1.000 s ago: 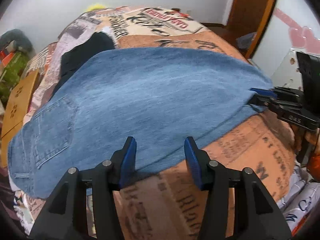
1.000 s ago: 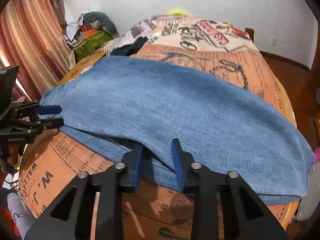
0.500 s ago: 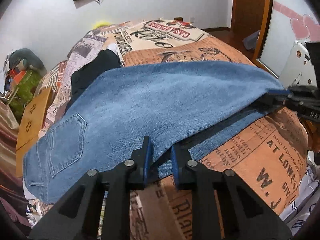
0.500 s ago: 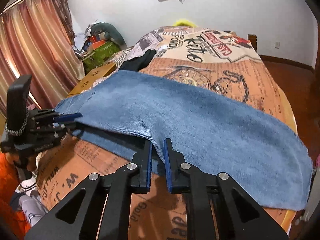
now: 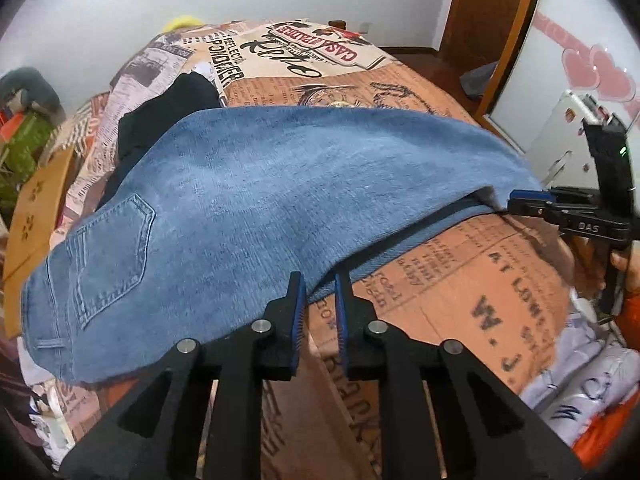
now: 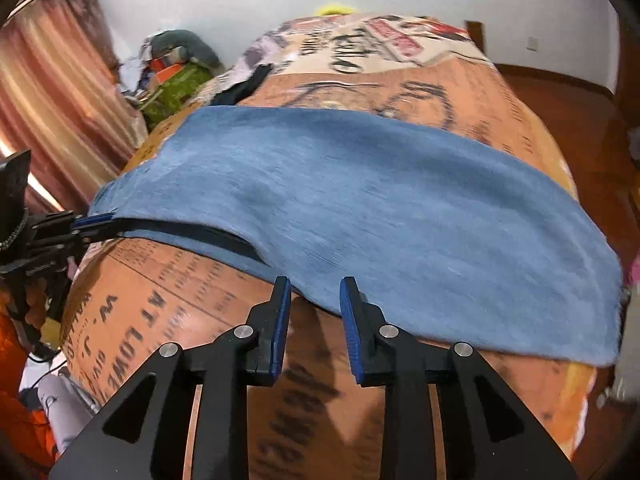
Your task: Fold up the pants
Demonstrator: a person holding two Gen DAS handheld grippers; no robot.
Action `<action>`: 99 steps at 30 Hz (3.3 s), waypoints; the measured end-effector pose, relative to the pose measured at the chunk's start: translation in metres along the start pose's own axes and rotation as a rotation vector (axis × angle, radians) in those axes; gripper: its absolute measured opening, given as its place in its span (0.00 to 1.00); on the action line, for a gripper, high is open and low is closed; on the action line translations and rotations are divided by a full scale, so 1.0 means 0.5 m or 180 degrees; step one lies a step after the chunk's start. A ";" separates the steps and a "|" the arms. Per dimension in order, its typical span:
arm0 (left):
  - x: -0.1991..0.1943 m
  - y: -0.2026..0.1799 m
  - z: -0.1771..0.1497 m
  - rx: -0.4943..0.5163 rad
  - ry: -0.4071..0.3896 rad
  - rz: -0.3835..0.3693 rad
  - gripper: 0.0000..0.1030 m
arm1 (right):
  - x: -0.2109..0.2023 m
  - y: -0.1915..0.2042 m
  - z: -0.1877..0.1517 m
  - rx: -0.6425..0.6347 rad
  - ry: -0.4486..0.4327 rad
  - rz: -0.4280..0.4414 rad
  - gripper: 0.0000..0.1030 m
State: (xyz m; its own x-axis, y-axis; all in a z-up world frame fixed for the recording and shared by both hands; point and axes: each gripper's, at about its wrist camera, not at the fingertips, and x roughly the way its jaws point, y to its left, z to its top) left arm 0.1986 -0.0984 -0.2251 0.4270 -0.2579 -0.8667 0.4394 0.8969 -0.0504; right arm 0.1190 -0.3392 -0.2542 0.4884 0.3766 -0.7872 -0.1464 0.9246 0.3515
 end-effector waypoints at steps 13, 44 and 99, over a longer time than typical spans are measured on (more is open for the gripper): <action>0.008 0.076 0.122 -0.0426 -0.0283 0.0478 0.44 | -0.146 -0.300 0.004 0.0833 -0.0545 -0.0967 0.44; 0.136 0.085 0.087 -0.0662 0.0139 0.0788 0.57 | -0.067 -0.427 0.007 0.0952 -0.0546 -0.0845 0.05; 0.100 -0.036 0.145 -0.0138 -0.0040 0.0619 0.59 | 0.033 -0.496 -0.021 0.1627 -0.0330 0.0289 0.29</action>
State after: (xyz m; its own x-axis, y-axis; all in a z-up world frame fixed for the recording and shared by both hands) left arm 0.2691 -0.1533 -0.2315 0.5104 -0.0824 -0.8560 0.3133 0.9448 0.0959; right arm 0.1543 -0.5617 -0.3596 0.5795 0.4224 -0.6970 0.2334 0.7334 0.6385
